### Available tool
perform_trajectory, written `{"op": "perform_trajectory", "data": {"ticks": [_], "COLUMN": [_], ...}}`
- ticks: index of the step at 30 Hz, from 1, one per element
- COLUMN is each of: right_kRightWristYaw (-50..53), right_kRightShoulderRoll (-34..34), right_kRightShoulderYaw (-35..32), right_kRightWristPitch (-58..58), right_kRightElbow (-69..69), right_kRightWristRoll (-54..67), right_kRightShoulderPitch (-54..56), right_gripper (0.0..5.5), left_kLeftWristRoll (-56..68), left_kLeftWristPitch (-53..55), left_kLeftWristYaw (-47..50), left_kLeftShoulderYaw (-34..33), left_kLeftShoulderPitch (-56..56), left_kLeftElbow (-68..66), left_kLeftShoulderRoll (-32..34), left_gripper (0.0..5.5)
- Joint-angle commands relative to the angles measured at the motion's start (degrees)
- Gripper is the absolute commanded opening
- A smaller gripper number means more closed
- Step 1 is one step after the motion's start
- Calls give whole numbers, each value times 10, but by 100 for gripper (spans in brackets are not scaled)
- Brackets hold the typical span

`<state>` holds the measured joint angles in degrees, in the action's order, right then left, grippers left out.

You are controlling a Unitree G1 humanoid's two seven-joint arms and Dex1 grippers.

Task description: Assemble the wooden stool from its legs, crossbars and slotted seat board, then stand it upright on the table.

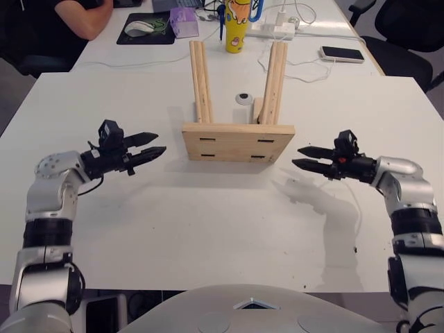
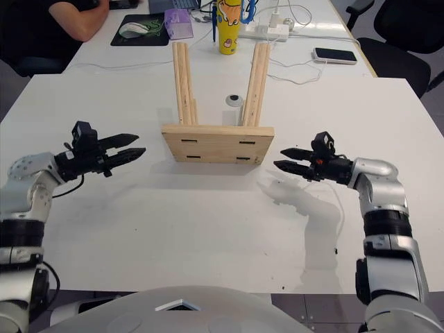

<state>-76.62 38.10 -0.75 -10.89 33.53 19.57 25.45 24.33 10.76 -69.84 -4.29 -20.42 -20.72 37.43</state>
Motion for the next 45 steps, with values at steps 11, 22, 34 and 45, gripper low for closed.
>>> {"op": "perform_trajectory", "data": {"ticks": [11,22,34,45], "right_kRightWristYaw": [-17,0,-55,-142], "right_kRightShoulderRoll": [-70,-85,-93,-81], "right_kRightShoulderYaw": [45,37,36,37], "right_kRightWristPitch": [150,235,238,212], "right_kRightElbow": [212,300,301,252], "right_kRightWristRoll": [-96,-132,-129,-114], "right_kRightShoulderPitch": [151,195,193,150], "right_gripper": [310,310,175,152], "left_kLeftWristRoll": [-153,-191,-191,-142], "left_kLeftWristPitch": [-247,-320,-324,-235], "left_kLeftWristYaw": [-81,-52,-81,-171], "left_kLeftShoulderYaw": [100,89,87,85], "left_kLeftShoulderPitch": [-187,-245,-248,-135], "left_kLeftElbow": [-322,-434,-437,-267], "left_kLeftShoulderRoll": [-76,-97,-118,-90], "left_gripper": [321,321,304,173]}}
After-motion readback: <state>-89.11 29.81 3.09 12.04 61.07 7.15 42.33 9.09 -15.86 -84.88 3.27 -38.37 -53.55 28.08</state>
